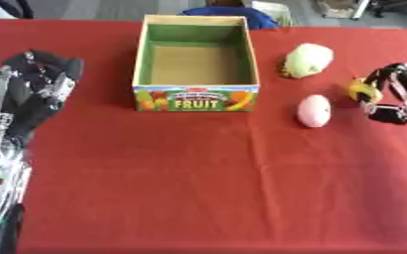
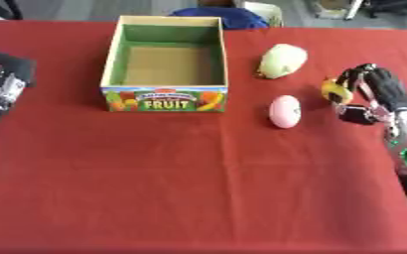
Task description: Pick up objects on the table and place them in the box.
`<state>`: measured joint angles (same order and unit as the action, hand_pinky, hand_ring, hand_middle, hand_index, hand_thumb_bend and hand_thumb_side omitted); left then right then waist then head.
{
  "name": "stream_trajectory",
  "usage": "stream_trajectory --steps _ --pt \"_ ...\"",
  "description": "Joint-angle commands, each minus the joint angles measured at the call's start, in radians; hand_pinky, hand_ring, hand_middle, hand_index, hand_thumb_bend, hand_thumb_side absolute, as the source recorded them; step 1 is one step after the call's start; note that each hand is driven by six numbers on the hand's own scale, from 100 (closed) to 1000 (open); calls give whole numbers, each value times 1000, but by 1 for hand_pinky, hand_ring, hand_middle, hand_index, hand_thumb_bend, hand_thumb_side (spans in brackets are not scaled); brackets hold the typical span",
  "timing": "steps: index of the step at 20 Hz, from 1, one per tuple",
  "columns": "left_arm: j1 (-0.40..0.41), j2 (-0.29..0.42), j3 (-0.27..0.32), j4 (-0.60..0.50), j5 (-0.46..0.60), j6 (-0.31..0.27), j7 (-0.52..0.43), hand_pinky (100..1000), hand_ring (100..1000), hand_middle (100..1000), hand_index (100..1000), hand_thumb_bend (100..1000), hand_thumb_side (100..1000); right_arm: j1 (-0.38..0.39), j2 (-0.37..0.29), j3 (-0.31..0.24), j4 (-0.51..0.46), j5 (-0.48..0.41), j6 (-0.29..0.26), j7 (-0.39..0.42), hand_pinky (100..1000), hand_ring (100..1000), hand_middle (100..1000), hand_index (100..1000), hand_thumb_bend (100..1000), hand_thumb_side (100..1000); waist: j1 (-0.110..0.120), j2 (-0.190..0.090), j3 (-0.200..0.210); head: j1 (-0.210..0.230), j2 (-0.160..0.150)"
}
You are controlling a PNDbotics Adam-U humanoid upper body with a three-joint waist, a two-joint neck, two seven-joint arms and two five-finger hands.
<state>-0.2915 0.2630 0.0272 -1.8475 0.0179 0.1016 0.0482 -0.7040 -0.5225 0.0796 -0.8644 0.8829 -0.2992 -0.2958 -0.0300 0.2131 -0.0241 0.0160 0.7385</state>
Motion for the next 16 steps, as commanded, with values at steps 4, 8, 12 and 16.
stream_trajectory --steps 4,8,12,16 --pt "-10 7 -2 -15 7 -1 -3 593 519 515 561 502 358 -16 -31 -17 -28 -61 21 -102 594 699 226 376 100 100 -1 -17 0 1 6" --pt "-9 7 -1 -16 7 -2 -2 593 520 515 561 502 358 -21 -47 -9 -77 -107 19 -104 595 699 225 374 100 100 -2 -18 -1 2 6" --pt "-9 8 -1 -16 7 -2 -2 593 520 515 561 502 357 -42 -62 4 -137 -160 21 -72 596 694 224 372 100 100 -2 -19 -3 3 7" --pt "-7 8 -2 -16 7 -2 -3 593 520 515 561 501 358 -96 -65 24 -188 -194 12 -34 597 683 226 372 100 100 -2 -21 -4 1 9"
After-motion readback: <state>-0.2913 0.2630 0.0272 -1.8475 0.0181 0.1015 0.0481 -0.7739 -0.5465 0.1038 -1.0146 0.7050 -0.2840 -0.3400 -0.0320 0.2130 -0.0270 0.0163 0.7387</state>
